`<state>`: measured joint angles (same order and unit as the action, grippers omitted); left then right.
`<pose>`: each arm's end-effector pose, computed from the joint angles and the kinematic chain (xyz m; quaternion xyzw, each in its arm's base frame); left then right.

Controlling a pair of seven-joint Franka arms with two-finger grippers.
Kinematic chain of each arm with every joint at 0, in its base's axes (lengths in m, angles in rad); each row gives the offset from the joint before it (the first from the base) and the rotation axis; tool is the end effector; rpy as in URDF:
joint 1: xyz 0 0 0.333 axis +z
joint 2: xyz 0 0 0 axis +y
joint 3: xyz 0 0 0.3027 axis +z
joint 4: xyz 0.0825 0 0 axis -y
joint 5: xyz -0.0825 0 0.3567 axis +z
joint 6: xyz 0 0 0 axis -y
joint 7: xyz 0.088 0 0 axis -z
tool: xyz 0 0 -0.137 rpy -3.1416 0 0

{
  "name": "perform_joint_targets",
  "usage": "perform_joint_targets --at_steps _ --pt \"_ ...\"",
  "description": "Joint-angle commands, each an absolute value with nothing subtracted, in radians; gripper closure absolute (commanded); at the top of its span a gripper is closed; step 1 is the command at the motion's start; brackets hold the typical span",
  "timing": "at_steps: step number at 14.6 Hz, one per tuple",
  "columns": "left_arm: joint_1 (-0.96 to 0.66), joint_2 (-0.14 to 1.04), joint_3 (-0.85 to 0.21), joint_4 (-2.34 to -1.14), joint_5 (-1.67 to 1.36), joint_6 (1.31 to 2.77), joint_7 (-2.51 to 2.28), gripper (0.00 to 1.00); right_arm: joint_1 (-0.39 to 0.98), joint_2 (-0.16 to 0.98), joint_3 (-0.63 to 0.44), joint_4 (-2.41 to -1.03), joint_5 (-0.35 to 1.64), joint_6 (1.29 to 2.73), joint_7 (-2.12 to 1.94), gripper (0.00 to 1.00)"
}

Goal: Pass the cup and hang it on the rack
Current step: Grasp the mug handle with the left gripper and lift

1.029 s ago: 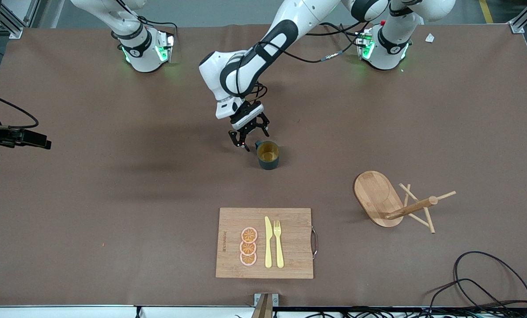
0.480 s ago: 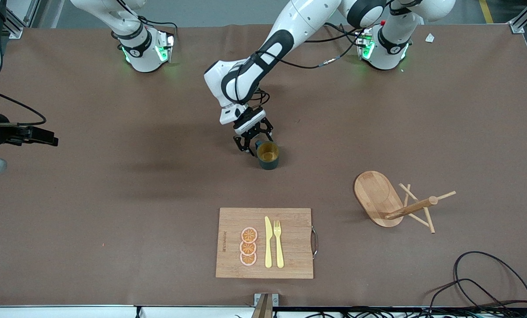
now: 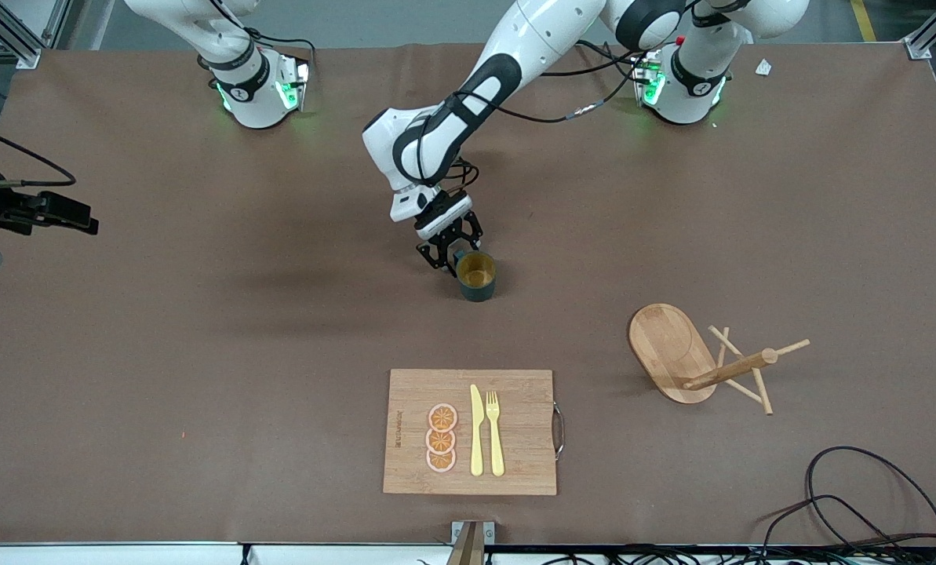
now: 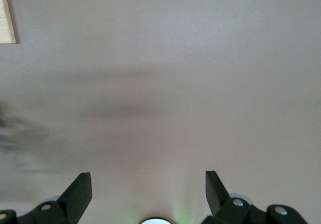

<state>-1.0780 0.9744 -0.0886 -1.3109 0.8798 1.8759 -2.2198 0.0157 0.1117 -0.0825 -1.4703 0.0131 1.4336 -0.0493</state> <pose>0.3470 -0.5788 0.1271 -0.8795 -0.2839 -0.3554 0.1396 0.5391 -0.0318 0.5548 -0.9972 0.0084 0.0737 0.0062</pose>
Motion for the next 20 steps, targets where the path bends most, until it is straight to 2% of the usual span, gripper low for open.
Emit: perform_joint_targets --at_steps 1,3,6,11,20 --pt "-1.089 0.985 -0.08 -1.292 0.9 1.873 -2.235 0.63 0.003 0.048 -0.078 -1.528 0.0 1.448 -0.044 0.0" --pt "-1.089 0.985 -0.08 -1.292 0.9 1.873 -2.233 0.8 -0.003 0.025 -0.08 -1.529 0.0 1.444 -0.044 0.0" --pt "-1.086 0.979 -0.081 -1.292 0.9 1.873 -2.226 0.99 -0.017 -0.001 -0.078 -1.54 0.0 1.437 -0.044 0.0" --pt "-1.02 0.914 -0.101 -1.289 0.861 1.882 -2.18 0.99 -0.015 -0.081 -0.078 -1.604 0.0 1.434 -0.044 0.0" --pt "-0.847 0.677 -0.1 -1.29 0.459 1.97 -1.939 0.99 -0.012 -0.106 -0.078 -1.601 -0.002 1.422 -0.051 0.0"
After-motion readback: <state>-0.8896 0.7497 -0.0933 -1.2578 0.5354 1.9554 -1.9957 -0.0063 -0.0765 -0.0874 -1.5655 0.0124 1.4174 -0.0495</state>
